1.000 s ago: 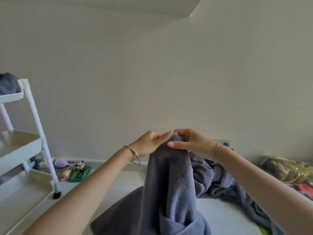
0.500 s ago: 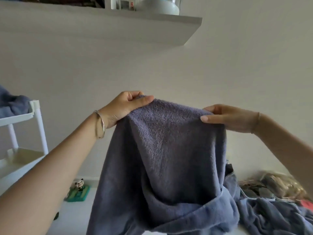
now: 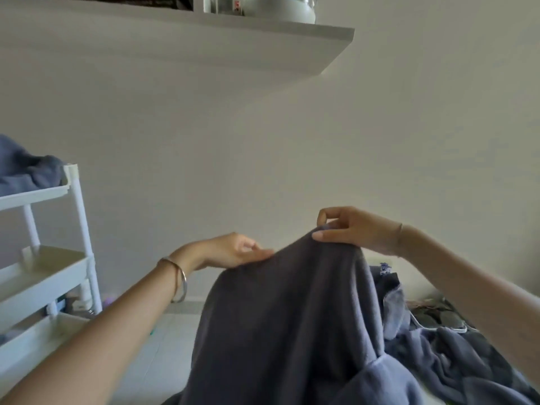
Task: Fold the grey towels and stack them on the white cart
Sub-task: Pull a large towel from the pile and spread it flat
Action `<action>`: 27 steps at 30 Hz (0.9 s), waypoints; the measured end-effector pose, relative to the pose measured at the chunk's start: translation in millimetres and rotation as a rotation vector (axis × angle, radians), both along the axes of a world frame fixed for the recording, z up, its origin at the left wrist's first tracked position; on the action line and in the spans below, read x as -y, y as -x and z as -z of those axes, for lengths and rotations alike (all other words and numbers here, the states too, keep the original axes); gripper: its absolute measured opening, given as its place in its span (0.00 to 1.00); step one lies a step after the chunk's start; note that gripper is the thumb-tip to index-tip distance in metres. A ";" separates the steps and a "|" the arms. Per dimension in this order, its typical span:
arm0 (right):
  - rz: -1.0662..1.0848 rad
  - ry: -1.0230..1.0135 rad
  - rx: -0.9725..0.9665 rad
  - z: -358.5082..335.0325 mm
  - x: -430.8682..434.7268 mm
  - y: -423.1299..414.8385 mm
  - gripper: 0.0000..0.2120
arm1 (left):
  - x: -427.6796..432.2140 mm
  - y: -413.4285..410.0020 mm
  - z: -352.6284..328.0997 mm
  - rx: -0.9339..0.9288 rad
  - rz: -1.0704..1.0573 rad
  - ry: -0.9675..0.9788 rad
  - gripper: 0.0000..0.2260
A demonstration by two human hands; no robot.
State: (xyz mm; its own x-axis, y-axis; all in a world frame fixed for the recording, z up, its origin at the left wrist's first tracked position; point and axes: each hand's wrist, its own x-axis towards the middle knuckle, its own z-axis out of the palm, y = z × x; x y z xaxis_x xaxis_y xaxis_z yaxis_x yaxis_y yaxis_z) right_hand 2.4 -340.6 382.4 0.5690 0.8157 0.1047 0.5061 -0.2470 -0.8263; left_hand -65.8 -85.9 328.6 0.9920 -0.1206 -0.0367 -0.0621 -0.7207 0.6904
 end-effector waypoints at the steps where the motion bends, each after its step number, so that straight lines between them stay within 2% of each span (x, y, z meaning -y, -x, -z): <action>1: 0.011 0.020 0.003 9.3 -4.1 -1.2 0.10 | 9.0 -0.7 8.0 -0.046 0.038 0.021 0.33; 4: 0.039 0.062 0.021 30.6 -10.1 -2.2 0.11 | 39.9 -0.8 20.8 -0.142 0.155 0.253 0.32; 6: 0.062 0.063 0.007 40.9 -9.2 -3.5 0.12 | 55.5 -1.7 24.4 -0.129 0.176 0.348 0.33; 9: 0.055 0.104 -0.034 50.1 3.9 -3.7 0.13 | 68.6 -6.1 29.3 -0.108 0.166 0.357 0.37; 10: 0.040 0.164 -0.043 52.1 8.4 -1.7 0.14 | 70.8 -7.1 30.9 -0.105 0.168 0.340 0.36; 14: 0.025 0.597 -0.041 72.3 27.2 5.1 0.25 | 73.9 -10.0 32.4 -0.079 0.194 0.298 0.16; 16: 0.003 0.702 -0.117 81.3 36.6 7.3 0.28 | 69.7 -11.6 28.6 -0.022 0.179 0.363 0.09; 17: -0.008 0.735 -0.156 83.2 42.2 10.1 0.26 | 66.3 -12.3 26.5 0.008 0.159 0.415 0.07; 20: 0.024 0.712 -0.216 81.5 70.3 6.9 0.13 | 52.5 -15.9 19.8 0.077 0.091 0.584 0.07; 23: 0.034 0.594 -0.225 76.5 103.5 -3.4 0.31 | 47.1 -22.1 16.9 0.054 0.094 0.724 0.07; 24: 0.024 0.518 -0.265 70.3 113.9 -1.8 0.28 | 49.6 -25.4 17.2 0.039 0.106 0.738 0.07; 26: -0.057 0.380 -0.358 52.7 128.6 4.3 0.15 | 54.6 -30.9 16.8 0.032 0.121 0.753 0.07; 27: -0.090 0.294 -0.413 41.7 133.4 8.4 0.13 | 57.5 -34.3 17.3 0.023 0.119 0.758 0.08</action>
